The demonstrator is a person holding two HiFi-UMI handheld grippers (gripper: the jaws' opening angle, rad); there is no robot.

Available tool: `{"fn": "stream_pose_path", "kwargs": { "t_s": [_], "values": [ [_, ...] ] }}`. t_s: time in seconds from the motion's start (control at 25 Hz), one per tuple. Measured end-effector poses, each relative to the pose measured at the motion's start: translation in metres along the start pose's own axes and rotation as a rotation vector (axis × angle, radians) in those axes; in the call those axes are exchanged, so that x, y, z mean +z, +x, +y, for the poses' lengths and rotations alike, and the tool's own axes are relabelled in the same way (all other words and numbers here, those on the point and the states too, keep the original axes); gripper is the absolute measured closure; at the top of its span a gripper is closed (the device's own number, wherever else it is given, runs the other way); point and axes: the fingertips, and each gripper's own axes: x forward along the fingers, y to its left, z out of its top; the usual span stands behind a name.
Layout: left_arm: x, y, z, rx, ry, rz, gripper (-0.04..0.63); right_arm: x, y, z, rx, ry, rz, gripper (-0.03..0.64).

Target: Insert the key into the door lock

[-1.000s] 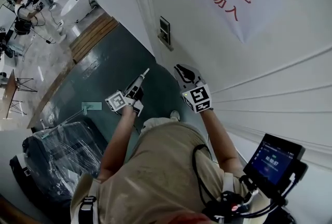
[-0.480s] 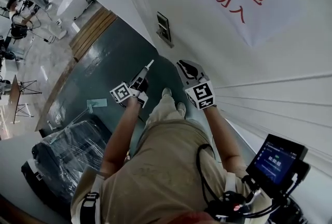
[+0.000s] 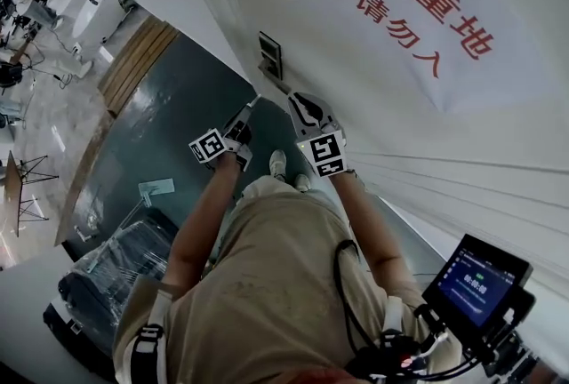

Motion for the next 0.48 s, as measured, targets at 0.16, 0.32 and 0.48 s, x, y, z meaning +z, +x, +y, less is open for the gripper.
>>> {"fn": "stream_pose_path", "kwargs": {
  "t_s": [0.16, 0.32, 0.48],
  "values": [
    [0.008, 0.026, 0.027, -0.030, -0.081, 0.011, 0.560, -0.006, 0.026, -0.005, -0.003, -0.010, 0.029, 0.514],
    [0.017, 0.048, 0.052, -0.016, -0.105, 0.032, 0.561, -0.013, 0.044, -0.005, -0.009, -0.039, 0.045, 0.514],
    [0.022, 0.069, 0.070, -0.011, -0.112, 0.062, 0.560, -0.023, 0.056, -0.008, -0.038, -0.062, 0.061, 0.514]
  ]
}}
